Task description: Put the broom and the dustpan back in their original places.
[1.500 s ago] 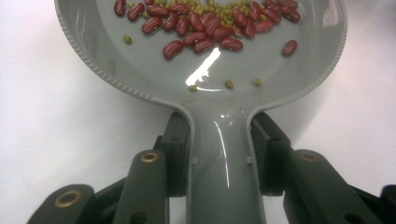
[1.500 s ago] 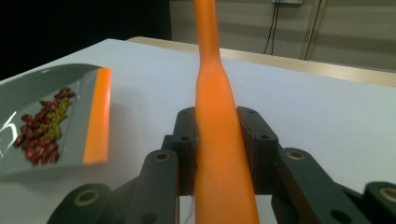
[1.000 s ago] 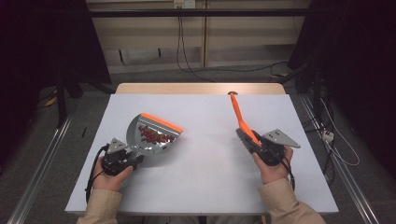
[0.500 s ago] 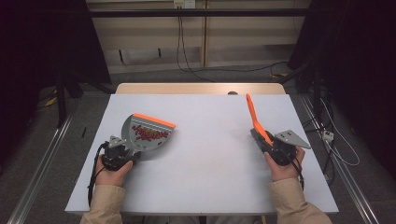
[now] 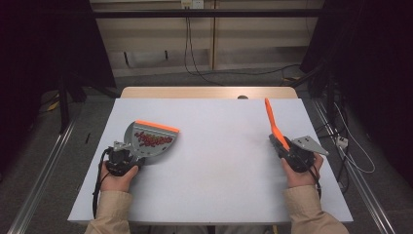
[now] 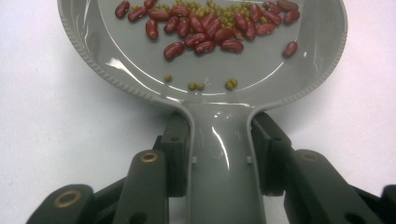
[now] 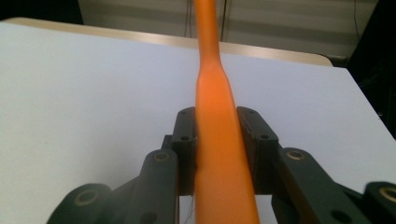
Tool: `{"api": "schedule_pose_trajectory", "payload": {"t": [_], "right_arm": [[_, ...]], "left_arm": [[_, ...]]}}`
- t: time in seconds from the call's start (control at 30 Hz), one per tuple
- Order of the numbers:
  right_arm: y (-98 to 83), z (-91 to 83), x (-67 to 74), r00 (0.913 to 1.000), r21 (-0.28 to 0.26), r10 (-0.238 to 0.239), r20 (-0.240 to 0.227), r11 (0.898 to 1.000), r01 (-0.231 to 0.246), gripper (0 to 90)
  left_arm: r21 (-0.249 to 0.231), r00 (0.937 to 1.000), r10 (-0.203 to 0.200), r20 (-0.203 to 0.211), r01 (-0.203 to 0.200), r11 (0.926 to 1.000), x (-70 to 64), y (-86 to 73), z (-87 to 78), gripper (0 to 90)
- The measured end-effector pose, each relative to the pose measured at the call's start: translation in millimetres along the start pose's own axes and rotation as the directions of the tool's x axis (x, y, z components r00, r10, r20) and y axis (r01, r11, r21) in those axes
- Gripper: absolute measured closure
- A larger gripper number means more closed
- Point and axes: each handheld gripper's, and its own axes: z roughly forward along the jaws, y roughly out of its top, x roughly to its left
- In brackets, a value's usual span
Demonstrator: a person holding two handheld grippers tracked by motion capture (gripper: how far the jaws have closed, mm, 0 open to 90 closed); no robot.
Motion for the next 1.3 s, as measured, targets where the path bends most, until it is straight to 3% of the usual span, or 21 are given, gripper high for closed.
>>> {"api": "schedule_pose_trajectory", "payload": {"t": [0.13, 0.37, 0.57, 0.63, 0.73, 0.8, 0.9, 1.0, 1.1, 1.3], "right_arm": [[-4.9, 3.9, 0.8, 0.9980, 0.035, -0.040, 0.048, 0.999, 0.038, 70.4], [-8.8, 5.2, 6.8, 0.9977, 0.039, -0.056, 0.038, 0.998, 0.054, 69.9], [-11.2, 7.7, 17.3, 0.9995, 0.028, -0.027, -0.019, 0.999, 0.027, 67.0], [-11.5, 9.2, 20.3, 0.9986, 0.019, 0.002, -0.052, 1.000, -0.001, 65.4], [-11.5, 10.2, 25.3, 0.9887, -0.007, 0.063, -0.136, 0.998, -0.065, 61.2], [-9.4, 7.6, 29.9, 0.9865, -0.025, 0.066, -0.150, 0.997, -0.071, 56.6], [-8.2, 4.9, 32.9, 0.9801, -0.034, 0.076, -0.183, 0.996, -0.084, 46.3], [-8.3, 4.0, 33.0, 0.9756, -0.027, 0.077, -0.206, 0.996, -0.084, 37.2], [-9.4, 2.9, 32.6, 0.9712, -0.021, 0.048, -0.233, 0.998, -0.055, 31.4], [-13.3, -7.8, 27.3, 0.9575, -0.044, 0.036, -0.286, 0.998, -0.051, 25.7]], "left_arm": [[0.006, 1.0000, -0.004, -0.005, 0.004, 1.0000, -0.8, -0.1, 0.6, 62.4], [-0.008, 0.9993, -0.023, 0.030, 0.023, 0.9997, -4.1, -1.3, -2.5, 55.3], [-0.027, 0.9975, -0.022, 0.067, 0.024, 0.9993, -9.7, -3.9, -6.3, 47.4], [-0.032, 0.9970, -0.015, 0.076, 0.017, 0.9994, -13.0, -4.5, -6.9, 43.9], [-0.055, 0.9955, -0.017, 0.093, 0.022, 0.9983, -16.5, -4.7, -9.6, 34.7], [-0.067, 0.9935, -0.010, 0.114, 0.017, 0.9976, -16.8, -5.5, -12.8, 29.0], [-0.145, 0.9907, -0.002, 0.136, 0.022, 0.9892, -17.8, -6.3, -21.0, 21.9], [-0.225, 0.9874, 0.035, 0.154, 0.001, 0.9744, -18.3, -5.9, -27.6, 16.1], [-0.264, 0.9778, 0.064, 0.199, -0.009, 0.9646, -18.1, -4.4, -28.7, 13.2], [-0.303, 0.9584, 0.131, 0.253, -0.050, 0.9516, -19.9, -6.3, -27.5, 11.6]]}}
